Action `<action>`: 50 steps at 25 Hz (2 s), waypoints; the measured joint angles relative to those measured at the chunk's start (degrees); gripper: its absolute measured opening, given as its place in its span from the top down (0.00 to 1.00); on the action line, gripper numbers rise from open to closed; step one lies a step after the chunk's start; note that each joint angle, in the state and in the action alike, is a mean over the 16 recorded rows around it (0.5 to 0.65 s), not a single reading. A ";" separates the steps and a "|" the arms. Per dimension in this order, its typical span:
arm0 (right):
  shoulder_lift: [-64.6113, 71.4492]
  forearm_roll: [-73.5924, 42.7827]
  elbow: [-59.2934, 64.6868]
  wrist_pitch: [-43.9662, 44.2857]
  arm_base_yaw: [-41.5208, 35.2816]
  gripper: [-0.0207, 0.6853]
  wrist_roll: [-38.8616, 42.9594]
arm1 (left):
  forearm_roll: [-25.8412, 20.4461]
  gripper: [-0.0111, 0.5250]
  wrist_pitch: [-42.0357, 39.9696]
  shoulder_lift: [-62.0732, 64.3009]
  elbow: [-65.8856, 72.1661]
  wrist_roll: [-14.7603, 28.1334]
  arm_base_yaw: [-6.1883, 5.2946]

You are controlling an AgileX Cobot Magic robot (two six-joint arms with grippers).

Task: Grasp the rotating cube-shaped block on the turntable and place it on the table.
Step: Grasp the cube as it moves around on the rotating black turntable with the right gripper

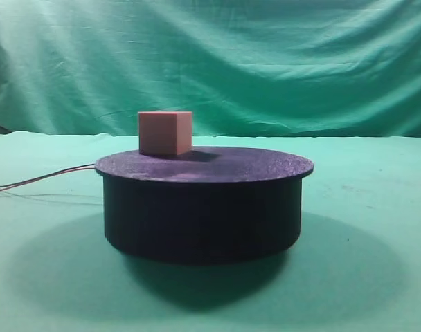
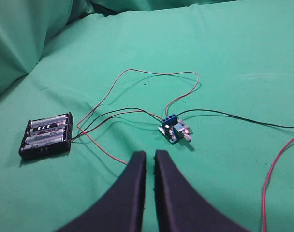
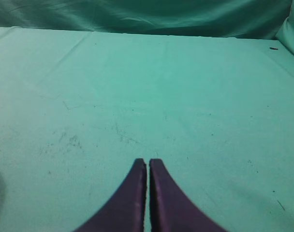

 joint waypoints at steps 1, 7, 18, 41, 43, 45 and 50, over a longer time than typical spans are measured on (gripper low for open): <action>0.19 0.74 -0.57 -0.71 0.00 0.97 -0.15 | 0.00 0.98 0.00 0.00 0.00 0.00 0.00; 4.59 5.07 -6.98 -0.46 0.00 0.97 -2.34 | 0.00 0.98 0.00 0.00 0.00 0.00 0.00; 23.14 7.20 -21.16 19.24 1.56 0.97 -10.18 | 0.00 0.98 0.00 0.00 0.00 0.00 0.00; 74.22 -1.32 -45.56 29.71 33.85 0.58 -0.55 | 0.00 0.98 0.00 0.00 0.00 0.00 0.00; 76.72 -0.74 -47.25 29.64 34.84 0.46 0.28 | 0.00 0.98 0.00 0.00 0.00 0.00 0.00; 78.98 0.03 -48.73 29.61 35.40 0.35 0.91 | 0.00 0.98 0.00 0.00 0.00 0.00 0.00; 84.04 1.14 -51.37 29.30 35.68 0.15 2.22 | 0.00 0.98 0.00 0.00 0.00 0.00 0.00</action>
